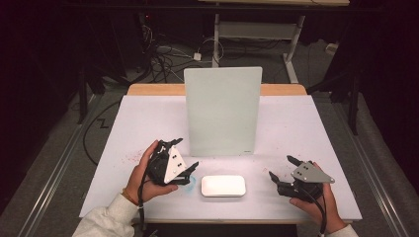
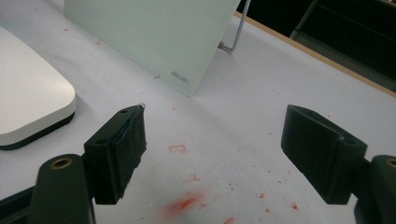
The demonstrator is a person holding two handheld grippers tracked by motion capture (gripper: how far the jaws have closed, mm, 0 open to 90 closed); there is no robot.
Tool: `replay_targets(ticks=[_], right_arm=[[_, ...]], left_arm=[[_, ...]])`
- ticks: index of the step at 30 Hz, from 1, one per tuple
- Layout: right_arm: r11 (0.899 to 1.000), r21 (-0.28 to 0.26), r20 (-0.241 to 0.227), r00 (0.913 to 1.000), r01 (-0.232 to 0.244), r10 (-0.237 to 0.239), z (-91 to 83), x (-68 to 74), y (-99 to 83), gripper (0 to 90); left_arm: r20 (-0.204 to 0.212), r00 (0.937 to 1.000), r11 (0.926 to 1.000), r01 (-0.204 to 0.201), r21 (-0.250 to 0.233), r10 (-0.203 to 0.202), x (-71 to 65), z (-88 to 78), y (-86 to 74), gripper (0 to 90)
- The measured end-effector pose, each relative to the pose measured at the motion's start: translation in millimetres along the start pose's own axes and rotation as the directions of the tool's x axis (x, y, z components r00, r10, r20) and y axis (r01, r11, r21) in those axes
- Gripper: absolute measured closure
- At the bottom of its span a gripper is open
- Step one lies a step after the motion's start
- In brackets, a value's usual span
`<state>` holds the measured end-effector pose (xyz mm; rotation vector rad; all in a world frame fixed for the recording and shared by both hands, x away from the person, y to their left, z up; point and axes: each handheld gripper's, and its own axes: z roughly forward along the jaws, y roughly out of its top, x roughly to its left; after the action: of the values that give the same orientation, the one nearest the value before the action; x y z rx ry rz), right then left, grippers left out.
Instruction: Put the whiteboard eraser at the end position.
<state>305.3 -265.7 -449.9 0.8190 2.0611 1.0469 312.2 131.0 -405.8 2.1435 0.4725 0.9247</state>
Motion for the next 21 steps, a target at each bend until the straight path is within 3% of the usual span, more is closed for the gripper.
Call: replay_targets(ticks=[7, 15, 21], right_arm=[[1.000, -0.005, 0.004, 1.0000, -0.005, 0.005, -0.9, -0.9, 0.2, 22.8], [1.000, -0.011, 0.013, 0.9999, -0.007, 0.007, -2.3, -2.3, 0.7, 22.8], [1.000, -0.015, 0.018, 0.9998, -0.011, 0.011, -2.7, -2.9, 1.0, 22.8]], left_arm=[[-0.035, 0.9992, 0.9998, 0.017, 0.012, -0.016, 2.0, -4.8, -12.3, 16.9], [-0.048, 0.9987, 0.9990, 0.018, 0.042, -0.016, 0.8, -8.0, -26.8, 16.8], [-0.068, 0.9963, 0.9978, 0.054, 0.038, -0.052, 2.0, -13.2, -37.5, 16.8]])
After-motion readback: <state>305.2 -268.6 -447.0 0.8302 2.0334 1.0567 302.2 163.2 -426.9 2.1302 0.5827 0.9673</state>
